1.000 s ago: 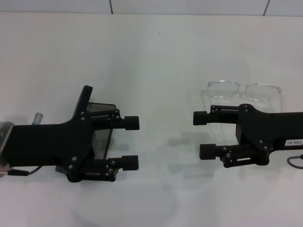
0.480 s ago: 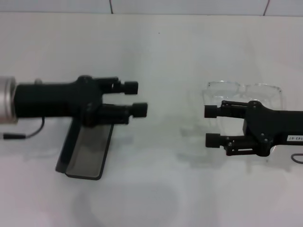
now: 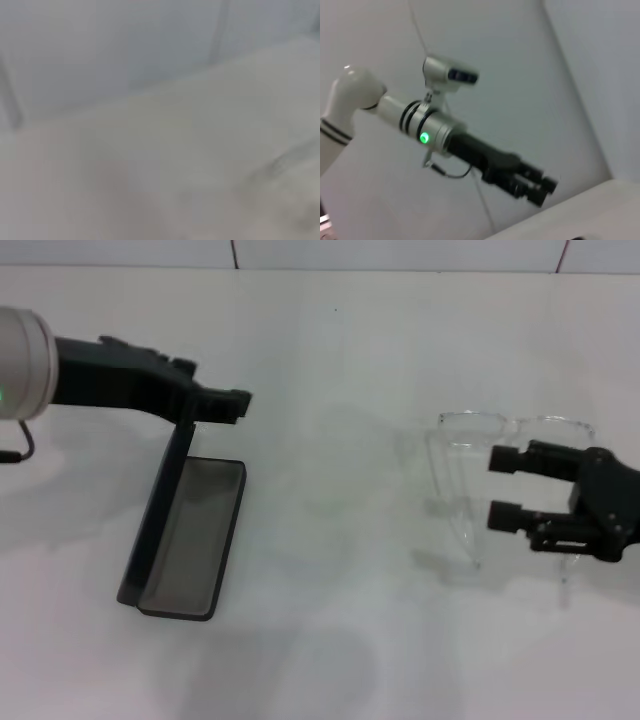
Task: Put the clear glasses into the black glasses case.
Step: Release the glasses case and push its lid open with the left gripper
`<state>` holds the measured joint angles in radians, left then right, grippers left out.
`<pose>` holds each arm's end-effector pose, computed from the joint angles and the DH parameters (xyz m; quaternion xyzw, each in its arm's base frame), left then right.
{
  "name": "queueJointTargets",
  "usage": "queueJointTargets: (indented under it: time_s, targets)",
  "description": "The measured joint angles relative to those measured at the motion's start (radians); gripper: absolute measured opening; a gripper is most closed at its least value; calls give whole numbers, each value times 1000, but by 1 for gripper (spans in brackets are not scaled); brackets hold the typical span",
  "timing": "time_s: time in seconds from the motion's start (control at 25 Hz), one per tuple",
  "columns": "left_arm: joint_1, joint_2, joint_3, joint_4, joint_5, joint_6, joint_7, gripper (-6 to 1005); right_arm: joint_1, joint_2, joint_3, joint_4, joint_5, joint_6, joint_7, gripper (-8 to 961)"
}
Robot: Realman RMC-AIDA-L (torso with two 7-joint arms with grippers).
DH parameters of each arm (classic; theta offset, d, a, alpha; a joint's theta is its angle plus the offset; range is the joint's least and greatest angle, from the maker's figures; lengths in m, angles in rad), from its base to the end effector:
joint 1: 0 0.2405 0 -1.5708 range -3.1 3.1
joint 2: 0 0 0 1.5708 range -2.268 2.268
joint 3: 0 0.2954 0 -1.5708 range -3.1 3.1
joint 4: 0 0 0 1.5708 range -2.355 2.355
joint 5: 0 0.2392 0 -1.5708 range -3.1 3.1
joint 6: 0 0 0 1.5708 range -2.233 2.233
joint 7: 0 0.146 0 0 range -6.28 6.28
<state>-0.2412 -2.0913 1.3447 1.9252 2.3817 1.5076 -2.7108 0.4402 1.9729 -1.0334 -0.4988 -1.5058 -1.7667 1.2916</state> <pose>-0.1735 0.3365 0.0548 -0.8953 -0.3494 -0.0214 0.2754 0.3015 0.3264 -0.0074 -0.9073 0.1818 0.3775 0.0357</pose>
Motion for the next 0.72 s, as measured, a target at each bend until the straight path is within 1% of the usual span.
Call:
queueJointTargets:
  time_s: [0.12, 0.24, 0.32, 0.36, 0.4, 0.6, 0.72]
  targets:
    - [3, -1, 113, 8, 190, -1, -133, 716, -6, -6, 28, 3, -1, -2, -14, 780]
    - [4, -1, 237, 8, 331, 6, -218, 713, -5, -12, 34, 4, -1, 4, -15, 780]
    - [4, -1, 237, 8, 331, 6, -218, 712, -1, -13, 34, 4, -4, 11, -17, 780]
    - [4, -1, 268, 8, 368, 9, -238, 711, 0, -13, 34, 4, -5, 14, -18, 780]
    - [0, -1, 336, 9, 436, 16, -285, 710, 1, -13, 34, 4, -5, 16, -20, 780]
    - [-3, -1, 339, 2, 444, 18, -293, 706, 2, -8, 33, 5, -5, 18, -30, 780]
    - [-8, 0, 331, -23, 446, 20, -293, 704, 0, -7, 34, 5, -5, 19, -30, 780]
